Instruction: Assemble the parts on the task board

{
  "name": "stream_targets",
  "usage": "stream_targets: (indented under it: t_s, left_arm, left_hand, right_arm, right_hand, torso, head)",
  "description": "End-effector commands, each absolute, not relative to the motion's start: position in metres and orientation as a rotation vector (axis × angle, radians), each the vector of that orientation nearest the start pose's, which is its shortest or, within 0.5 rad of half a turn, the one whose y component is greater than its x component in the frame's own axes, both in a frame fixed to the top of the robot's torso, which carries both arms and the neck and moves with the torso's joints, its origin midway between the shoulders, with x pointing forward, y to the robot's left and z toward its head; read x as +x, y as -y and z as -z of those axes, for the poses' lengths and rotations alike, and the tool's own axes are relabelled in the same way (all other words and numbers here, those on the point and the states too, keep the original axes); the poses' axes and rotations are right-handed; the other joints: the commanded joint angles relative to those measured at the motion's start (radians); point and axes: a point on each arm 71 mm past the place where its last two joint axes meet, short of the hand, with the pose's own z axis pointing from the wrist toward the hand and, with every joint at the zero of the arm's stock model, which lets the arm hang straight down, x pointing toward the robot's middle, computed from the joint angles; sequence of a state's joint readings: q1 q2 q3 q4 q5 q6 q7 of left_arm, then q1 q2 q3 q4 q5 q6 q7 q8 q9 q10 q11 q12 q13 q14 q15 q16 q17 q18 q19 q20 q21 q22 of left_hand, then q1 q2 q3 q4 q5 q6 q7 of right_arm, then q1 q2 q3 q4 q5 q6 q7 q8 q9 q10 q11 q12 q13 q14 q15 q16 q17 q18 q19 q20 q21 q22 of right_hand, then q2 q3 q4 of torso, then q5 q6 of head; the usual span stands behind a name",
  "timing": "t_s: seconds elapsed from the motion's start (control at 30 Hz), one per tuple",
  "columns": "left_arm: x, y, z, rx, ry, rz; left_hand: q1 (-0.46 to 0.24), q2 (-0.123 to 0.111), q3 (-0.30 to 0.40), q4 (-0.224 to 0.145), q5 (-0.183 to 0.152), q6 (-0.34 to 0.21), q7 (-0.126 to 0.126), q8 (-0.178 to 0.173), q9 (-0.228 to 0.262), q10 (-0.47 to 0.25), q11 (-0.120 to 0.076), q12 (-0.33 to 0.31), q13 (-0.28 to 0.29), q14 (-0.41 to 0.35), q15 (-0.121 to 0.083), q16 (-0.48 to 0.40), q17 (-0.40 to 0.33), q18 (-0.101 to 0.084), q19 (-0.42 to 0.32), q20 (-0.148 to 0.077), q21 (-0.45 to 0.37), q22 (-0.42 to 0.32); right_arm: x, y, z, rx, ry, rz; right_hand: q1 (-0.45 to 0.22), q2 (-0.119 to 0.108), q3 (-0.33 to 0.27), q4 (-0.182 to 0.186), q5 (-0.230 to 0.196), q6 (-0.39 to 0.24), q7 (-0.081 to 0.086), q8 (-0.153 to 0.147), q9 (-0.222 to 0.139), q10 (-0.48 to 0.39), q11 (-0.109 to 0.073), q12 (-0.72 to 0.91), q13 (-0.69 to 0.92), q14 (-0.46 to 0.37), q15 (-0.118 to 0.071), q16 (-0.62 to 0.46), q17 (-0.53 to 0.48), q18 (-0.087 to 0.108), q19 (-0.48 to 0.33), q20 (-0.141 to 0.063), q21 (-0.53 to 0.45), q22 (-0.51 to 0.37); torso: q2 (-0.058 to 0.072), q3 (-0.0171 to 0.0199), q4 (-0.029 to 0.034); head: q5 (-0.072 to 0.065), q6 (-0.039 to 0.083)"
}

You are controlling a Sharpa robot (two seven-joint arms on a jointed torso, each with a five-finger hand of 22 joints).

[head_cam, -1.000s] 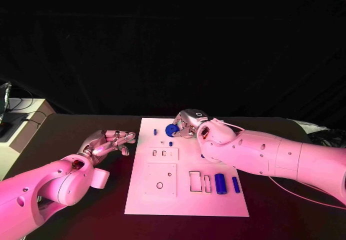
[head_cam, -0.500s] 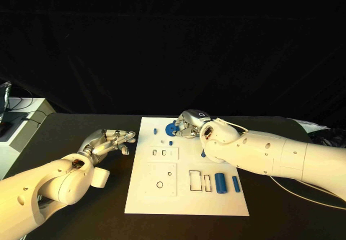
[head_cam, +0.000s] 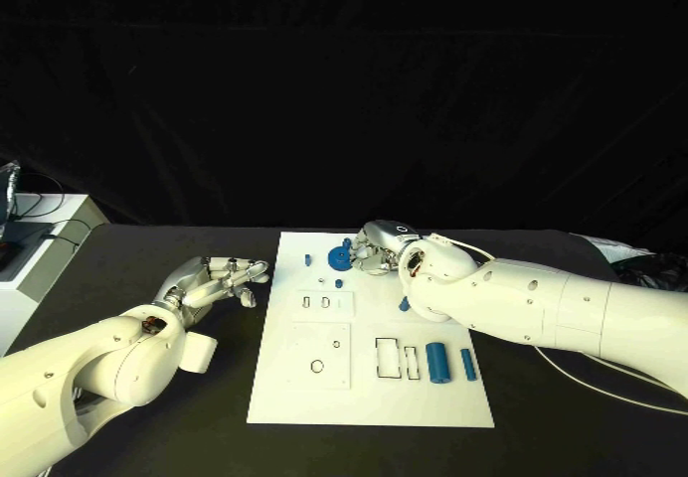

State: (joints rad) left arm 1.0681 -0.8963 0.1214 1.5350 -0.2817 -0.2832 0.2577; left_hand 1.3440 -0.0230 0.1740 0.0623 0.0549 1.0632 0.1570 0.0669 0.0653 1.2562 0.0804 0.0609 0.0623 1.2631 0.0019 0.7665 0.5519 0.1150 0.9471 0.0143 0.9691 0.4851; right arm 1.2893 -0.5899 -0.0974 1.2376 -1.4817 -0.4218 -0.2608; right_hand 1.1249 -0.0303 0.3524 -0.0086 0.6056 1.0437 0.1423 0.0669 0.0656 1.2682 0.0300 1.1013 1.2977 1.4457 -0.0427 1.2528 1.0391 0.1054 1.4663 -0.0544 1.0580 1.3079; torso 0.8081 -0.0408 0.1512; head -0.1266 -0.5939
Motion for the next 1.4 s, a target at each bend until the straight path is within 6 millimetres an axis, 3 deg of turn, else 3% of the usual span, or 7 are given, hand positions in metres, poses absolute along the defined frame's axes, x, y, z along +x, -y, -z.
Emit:
stream_targets:
  t_s: [0.03, 0.53, 0.7, 0.83, 0.93, 1.1, 1.4]
  left_arm:
    - [0.483, -0.229, 0.184, -0.968, -1.524, 1.452]
    - [0.482, -0.23, 0.185, -0.968, -1.52, 1.449]
    - [0.483, -0.231, 0.185, -0.966, -1.514, 1.45]
    - [0.483, -0.232, 0.186, -0.965, -1.51, 1.451]
    - [0.482, -0.232, 0.187, -0.965, -1.51, 1.453]
    - [0.481, -0.231, 0.19, -0.965, -1.513, 1.46]
    - [0.48, -0.229, 0.192, -0.965, -1.518, 1.47]
  left_hand:
    - [-0.006, 0.003, -0.001, 0.008, 0.001, -0.006, -0.002, -0.003, -0.001, -0.009, 0.0, 0.001, 0.0, -0.006, 0.003, 0.001, -0.001, 0.013, -0.005, 0.001, 0.002, -0.001]
    - [-0.002, 0.002, -0.001, 0.006, 0.001, -0.007, -0.002, -0.003, -0.001, -0.01, 0.001, 0.001, 0.0, -0.006, 0.003, 0.002, -0.002, 0.014, -0.005, 0.001, 0.003, -0.002]
    - [-0.002, -0.004, -0.004, 0.005, 0.001, -0.007, -0.003, -0.003, 0.0, -0.01, 0.0, 0.001, 0.0, -0.008, 0.003, 0.001, -0.002, 0.013, -0.006, 0.002, 0.002, -0.002]
    - [-0.002, -0.008, -0.007, 0.003, 0.001, -0.006, -0.005, -0.003, 0.0, -0.008, 0.0, 0.001, 0.0, -0.01, 0.003, -0.001, -0.003, 0.013, -0.007, 0.002, 0.001, -0.003]
    - [-0.001, -0.008, -0.008, 0.003, 0.001, -0.005, -0.005, -0.003, 0.0, -0.008, 0.0, 0.001, 0.0, -0.01, 0.003, -0.001, -0.004, 0.013, -0.008, 0.002, 0.0, -0.003]
    - [0.0, -0.01, -0.013, 0.0, 0.001, -0.004, -0.006, -0.003, 0.0, -0.007, -0.001, 0.001, 0.0, -0.014, 0.004, -0.006, -0.006, 0.011, -0.011, 0.003, -0.003, -0.006]
    - [0.002, -0.01, -0.016, -0.003, 0.0, -0.003, -0.008, -0.003, 0.0, -0.006, -0.001, 0.001, 0.0, -0.013, 0.003, -0.008, -0.008, 0.011, -0.011, 0.003, -0.005, -0.007]
  right_arm:
    - [0.546, 0.162, 0.173, -0.091, -1.603, -0.452]
    - [0.527, 0.183, 0.156, -0.026, -1.416, -0.551]
    - [0.52, 0.206, 0.145, 0.118, -1.357, -0.689]
    - [0.517, 0.234, 0.141, 0.195, -1.371, -0.788]
    - [0.516, 0.252, 0.14, 0.211, -1.382, -0.815]
    - [0.515, 0.286, 0.14, 0.206, -1.406, -0.805]
    - [0.519, 0.333, 0.149, 0.165, -1.445, -0.697]
  right_hand:
    - [-0.003, -0.004, -0.001, -0.009, 0.003, 0.003, 0.001, -0.003, 0.002, -0.001, -0.004, 0.005, 0.001, -0.001, -0.006, 0.005, 0.002, -0.001, 0.062, -0.006, 0.005, 0.142]
    - [0.015, -0.015, -0.002, -0.05, 0.002, 0.003, 0.002, -0.004, 0.001, -0.002, -0.005, 0.0, -0.001, -0.002, -0.006, 0.001, -0.001, -0.001, 0.062, -0.006, 0.008, 0.142]
    - [0.062, -0.015, -0.048, -0.075, -0.097, -0.011, 0.008, -0.003, 0.002, -0.023, 0.002, -0.025, -0.017, -0.006, -0.001, -0.017, -0.018, 0.003, 0.055, -0.001, -0.019, 0.136]
    - [0.111, -0.026, -0.119, -0.106, -0.261, -0.013, 0.01, -0.003, 0.002, -0.036, 0.005, -0.042, -0.03, -0.006, 0.003, -0.018, -0.016, 0.001, 0.052, 0.002, -0.017, 0.138]
    - [0.139, -0.036, -0.157, -0.118, -0.335, -0.012, 0.01, -0.002, 0.002, -0.038, 0.007, -0.046, -0.035, -0.007, 0.004, -0.02, -0.016, -0.001, 0.051, 0.004, -0.01, 0.14]
    - [0.214, -0.043, -0.285, -0.112, -0.354, -0.014, 0.009, -0.002, 0.003, -0.04, 0.009, -0.049, -0.048, -0.006, 0.005, -0.026, -0.011, -0.003, 0.046, 0.005, 0.003, 0.142]
    - [0.246, -0.071, -0.312, -0.086, -0.339, -0.021, 0.009, -0.002, 0.003, -0.043, 0.01, -0.05, -0.054, -0.005, 0.006, -0.028, 0.002, -0.004, 0.045, 0.006, 0.014, 0.144]
  torso:
    - [-0.001, -0.0008, 0.0005]
    - [-0.002, 0.0002, -0.0006]
    - [-0.003, 0.0014, -0.0028]
    - [-0.005, 0.0045, -0.0074]
    - [-0.007, 0.0073, -0.0112]
    - [-0.009, 0.0134, -0.0196]
    - [-0.011, 0.02, -0.0278]
  head:
    - [0.0, 0.0]
    - [0.003, 0.003]
    - [-0.002, 0.01]
    - [-0.005, 0.014]
    - [-0.008, 0.016]
    - [-0.017, 0.018]
    - [-0.019, 0.018]
